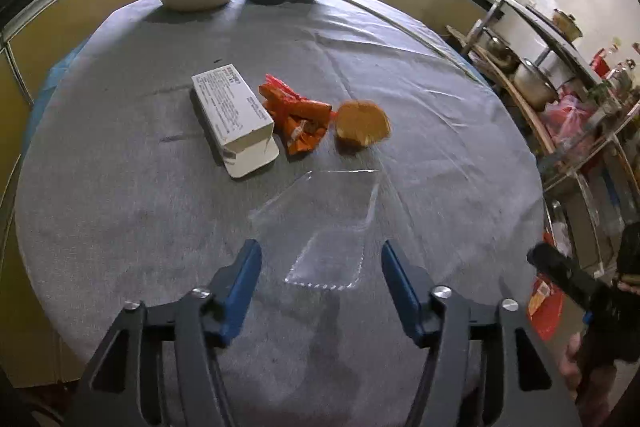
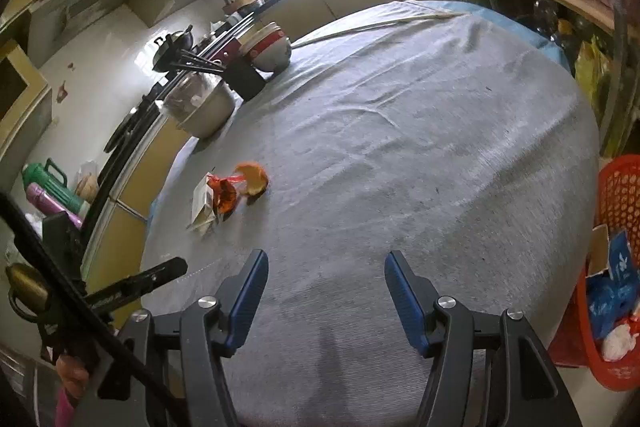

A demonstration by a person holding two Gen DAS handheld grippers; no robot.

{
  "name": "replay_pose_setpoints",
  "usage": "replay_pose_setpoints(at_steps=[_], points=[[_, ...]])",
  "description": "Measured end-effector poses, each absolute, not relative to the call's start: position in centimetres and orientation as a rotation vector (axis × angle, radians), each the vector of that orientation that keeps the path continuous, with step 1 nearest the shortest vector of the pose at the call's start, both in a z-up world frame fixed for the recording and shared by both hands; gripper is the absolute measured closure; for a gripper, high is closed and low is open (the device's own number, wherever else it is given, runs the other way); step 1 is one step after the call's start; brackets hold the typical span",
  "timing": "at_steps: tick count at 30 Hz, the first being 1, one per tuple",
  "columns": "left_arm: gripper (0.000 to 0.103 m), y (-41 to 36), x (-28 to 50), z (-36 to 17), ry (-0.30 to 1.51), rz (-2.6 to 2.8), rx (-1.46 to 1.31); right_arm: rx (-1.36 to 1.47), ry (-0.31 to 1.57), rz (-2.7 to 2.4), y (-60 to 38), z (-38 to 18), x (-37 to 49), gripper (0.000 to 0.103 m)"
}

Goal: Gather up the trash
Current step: 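Lower the empty clear tray onto the table and open the left tool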

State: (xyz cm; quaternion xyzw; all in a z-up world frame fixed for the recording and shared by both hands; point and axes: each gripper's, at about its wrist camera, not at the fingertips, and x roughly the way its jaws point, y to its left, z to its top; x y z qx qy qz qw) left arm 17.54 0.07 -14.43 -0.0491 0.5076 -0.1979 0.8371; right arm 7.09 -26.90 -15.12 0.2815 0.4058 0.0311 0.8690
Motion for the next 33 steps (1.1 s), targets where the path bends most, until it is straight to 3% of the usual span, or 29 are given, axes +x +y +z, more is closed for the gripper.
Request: replay_pose_setpoints(at_steps=[13,17,20,33], points=[[0.038,5.5,14.4,-15.0,1.064,-0.441,-0.15,0.509,0.891,0.182,-23.1,-14.9,12.5,0.039],[0.037,5.3,14.7,-13.6,0.999,-0.509,-0.151,0.541,0.936,0.248,-22.5,-15.4,16.3,0.039],[0.026,4.5,14.9,-12.9,0.966,-0.6,-0.12,0.609,0.956,0.256,-22.5,-15.8,19.4,0.034],[0.025,1.2,17.8,-14.9,1.003,-0.823,0.056,0.362,1.06,0.291,-18.5,-18.2,27.8,0.031]])
